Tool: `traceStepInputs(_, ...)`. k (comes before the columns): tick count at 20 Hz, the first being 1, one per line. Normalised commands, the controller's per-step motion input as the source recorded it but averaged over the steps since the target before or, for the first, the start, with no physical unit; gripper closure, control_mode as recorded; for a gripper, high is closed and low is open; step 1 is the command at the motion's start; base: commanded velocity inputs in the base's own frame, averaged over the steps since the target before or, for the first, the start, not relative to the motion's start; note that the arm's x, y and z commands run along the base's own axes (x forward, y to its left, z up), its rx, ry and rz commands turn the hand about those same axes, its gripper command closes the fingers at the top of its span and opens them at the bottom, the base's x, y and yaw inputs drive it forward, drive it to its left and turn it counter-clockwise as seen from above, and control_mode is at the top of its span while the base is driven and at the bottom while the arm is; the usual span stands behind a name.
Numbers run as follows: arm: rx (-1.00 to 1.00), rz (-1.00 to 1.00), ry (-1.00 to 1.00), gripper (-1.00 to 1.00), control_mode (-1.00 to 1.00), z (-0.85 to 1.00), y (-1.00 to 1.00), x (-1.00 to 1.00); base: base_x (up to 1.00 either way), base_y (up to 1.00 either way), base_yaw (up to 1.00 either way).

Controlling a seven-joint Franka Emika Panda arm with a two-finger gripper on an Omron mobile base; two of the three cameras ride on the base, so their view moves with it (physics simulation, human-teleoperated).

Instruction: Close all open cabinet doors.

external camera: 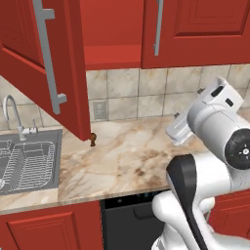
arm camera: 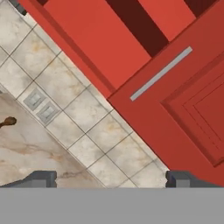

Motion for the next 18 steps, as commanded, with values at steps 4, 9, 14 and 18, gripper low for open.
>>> traceStepInputs(4, 0.1, 0.0, 0.0, -1.0, -1.0, -0.05, 0.0, -0.3, 0.0, 0.0, 0.0)
traceStepInputs(9, 0.1, 0.0, 0.0, -1.0, -1.0, -0.01, 0.04, -0.5, 0.0, 0.0, 0.0)
traceStepInputs(14, 0.0, 0.03, 0.01, -1.0, -1.0, -0.04, 0.36, -0.28, 0.0, 0.0, 0.0)
traceStepInputs(18, 0.0, 0.09, 0.01, -1.0, -1.0, -0.09, 0.52, -0.24, 0.0, 0.0, 0.0)
